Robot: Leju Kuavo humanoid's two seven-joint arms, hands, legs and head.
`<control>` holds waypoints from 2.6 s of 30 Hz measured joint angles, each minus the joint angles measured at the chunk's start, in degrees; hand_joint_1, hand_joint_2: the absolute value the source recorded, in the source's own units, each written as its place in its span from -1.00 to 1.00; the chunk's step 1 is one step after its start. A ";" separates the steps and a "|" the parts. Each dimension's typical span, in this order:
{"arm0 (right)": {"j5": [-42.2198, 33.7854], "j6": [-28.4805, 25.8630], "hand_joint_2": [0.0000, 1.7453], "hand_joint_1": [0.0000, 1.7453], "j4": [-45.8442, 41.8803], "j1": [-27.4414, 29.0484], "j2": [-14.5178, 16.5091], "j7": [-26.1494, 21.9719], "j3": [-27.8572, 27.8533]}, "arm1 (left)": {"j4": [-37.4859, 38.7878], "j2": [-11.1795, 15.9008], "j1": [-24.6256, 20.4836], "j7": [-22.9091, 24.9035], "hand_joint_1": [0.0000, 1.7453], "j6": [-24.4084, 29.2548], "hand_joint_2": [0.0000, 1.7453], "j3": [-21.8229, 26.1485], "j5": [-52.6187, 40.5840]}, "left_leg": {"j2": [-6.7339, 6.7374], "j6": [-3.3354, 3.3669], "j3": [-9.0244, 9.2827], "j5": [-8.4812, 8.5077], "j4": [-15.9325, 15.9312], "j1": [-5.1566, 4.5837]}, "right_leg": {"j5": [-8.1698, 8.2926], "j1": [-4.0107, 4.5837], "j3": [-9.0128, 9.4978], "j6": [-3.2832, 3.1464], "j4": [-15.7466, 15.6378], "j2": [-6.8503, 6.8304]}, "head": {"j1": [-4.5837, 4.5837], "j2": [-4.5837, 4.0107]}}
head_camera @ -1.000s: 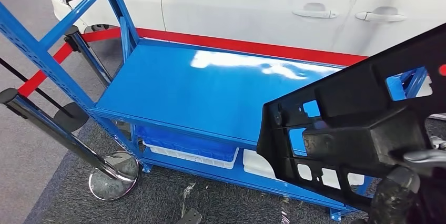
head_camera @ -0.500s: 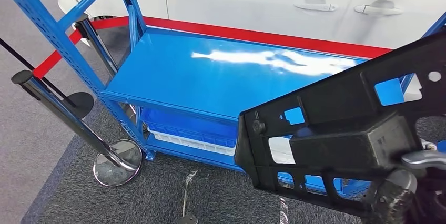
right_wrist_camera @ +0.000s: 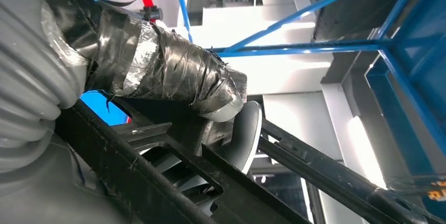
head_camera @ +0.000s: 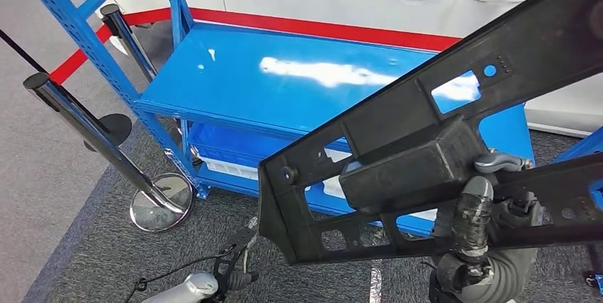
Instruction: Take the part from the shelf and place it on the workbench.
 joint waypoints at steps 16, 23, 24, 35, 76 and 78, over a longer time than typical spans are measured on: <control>-0.85 -0.53 1.00 1.00 0.39 2.30 0.11 -1.60 0.01 | -0.02 -2.03 -1.76 -0.44 -1.00 0.47 1.00 0.66 -0.39 | 0.91 0.12 -5.06 5.86 -7.20 0.25 | -4.19 -1.56 4.22 4.08 5.39 1.01 | 0.29 0.01; -1.77 0.07 1.00 1.00 1.30 1.86 0.11 -2.17 0.01 | 0.01 -2.13 -1.97 -0.36 -1.00 -0.31 1.00 0.68 -0.86 | 0.30 -1.76 -8.90 2.30 -1.12 0.80 | -5.01 -1.16 5.15 0.43 0.52 0.03 | -0.30 -0.01; -1.78 0.20 1.00 1.00 1.42 1.84 0.12 -2.17 0.01 | 0.01 -2.16 -1.97 -0.34 -1.00 -0.35 1.00 0.68 -0.91 | 0.29 -2.04 -9.97 -0.12 2.16 0.91 | -4.64 -1.10 4.71 0.24 0.53 -0.22 | -0.51 0.00; -2.00 0.82 1.00 1.00 2.56 1.69 0.12 -2.18 0.01 | 0.02 -2.24 -2.85 0.61 -1.00 -0.14 1.00 0.68 -1.08 | 2.55 0.87 0.06 2.41 -8.34 -0.87 | -2.66 -0.68 3.36 1.37 -0.11 -5.16 | -0.67 0.00; 13.46 -1.22 1.00 1.00 1.12 9.72 -1.45 1.23 -2.24 | 0.16 -1.68 13.87 -16.92 -1.00 -6.59 1.00 -1.27 -9.15 | -3.85 0.50 -3.27 4.58 -7.09 0.68 | -5.84 -1.55 0.59 2.92 7.08 2.94 | -0.23 0.01; 15.63 -1.22 1.00 1.00 0.10 11.12 -1.43 2.15 -3.03 | 0.16 -1.30 13.84 -16.69 -1.00 -7.40 1.00 -1.84 -9.17 | -5.69 -0.19 -3.89 4.12 -5.93 0.71 | -4.18 -1.95 2.75 2.86 2.23 5.53 | -0.18 0.01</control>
